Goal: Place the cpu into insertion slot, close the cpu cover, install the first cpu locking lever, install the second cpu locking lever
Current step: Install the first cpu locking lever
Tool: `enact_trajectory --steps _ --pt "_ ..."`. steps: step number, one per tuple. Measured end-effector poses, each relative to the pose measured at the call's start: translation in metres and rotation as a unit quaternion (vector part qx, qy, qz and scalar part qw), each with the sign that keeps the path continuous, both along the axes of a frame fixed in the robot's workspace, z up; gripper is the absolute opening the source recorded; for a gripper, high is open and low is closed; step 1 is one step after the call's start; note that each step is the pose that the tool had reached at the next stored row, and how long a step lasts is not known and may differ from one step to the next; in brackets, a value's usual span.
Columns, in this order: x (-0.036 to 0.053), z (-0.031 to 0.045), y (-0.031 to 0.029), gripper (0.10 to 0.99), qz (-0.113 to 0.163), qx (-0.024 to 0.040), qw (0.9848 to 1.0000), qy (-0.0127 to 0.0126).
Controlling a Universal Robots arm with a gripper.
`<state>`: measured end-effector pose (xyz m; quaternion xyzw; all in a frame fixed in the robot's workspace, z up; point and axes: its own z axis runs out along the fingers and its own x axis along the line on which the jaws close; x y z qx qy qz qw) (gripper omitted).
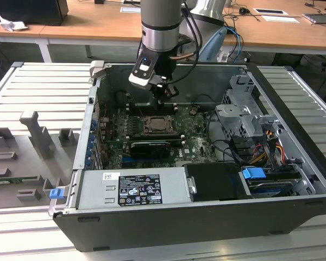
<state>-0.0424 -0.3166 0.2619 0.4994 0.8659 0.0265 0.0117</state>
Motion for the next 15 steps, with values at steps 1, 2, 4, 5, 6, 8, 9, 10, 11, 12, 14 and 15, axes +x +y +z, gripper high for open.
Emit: enact_trajectory --steps 1,2,4,5,6,8,9,10,11,12,14,15 --pt "0.0 -0.0001 0.0 0.106 0.024 -0.0002 0.9997 -0.0001" --pt "0.0 -0.0001 0.0 0.106 0.042 -0.0003 0.9991 -0.0001" --pt "0.0 -0.0003 0.0 0.106 0.077 -0.0003 0.9971 -0.0001" --pt "0.0 -0.0005 0.0 0.106 0.091 -0.0003 0.9958 -0.0001" --pt "0.0 -0.0007 -0.0001 0.106 0.109 -0.0003 0.9941 0.0" --pt "0.0 -0.0013 0.0 0.106 0.141 -0.0003 0.9901 -0.0001" --pt "0.0 -0.0014 0.0 0.106 0.149 -0.0003 0.9888 -0.0001" --pt "0.0 -0.0017 0.0 0.106 0.163 -0.0003 0.9866 -0.0001" --pt "0.0 -0.0018 0.0 0.106 0.17 -0.0003 0.9855 -0.0001" --pt "0.0 -0.002 0.0 0.106 0.18 -0.0003 0.9836 -0.0001" --pt "0.0 -0.0023 0.0 0.106 0.198 -0.0003 0.9802 -0.0001" --pt "0.0 -0.0025 0.0 0.106 0.213 -0.0003 0.9771 -0.0001"
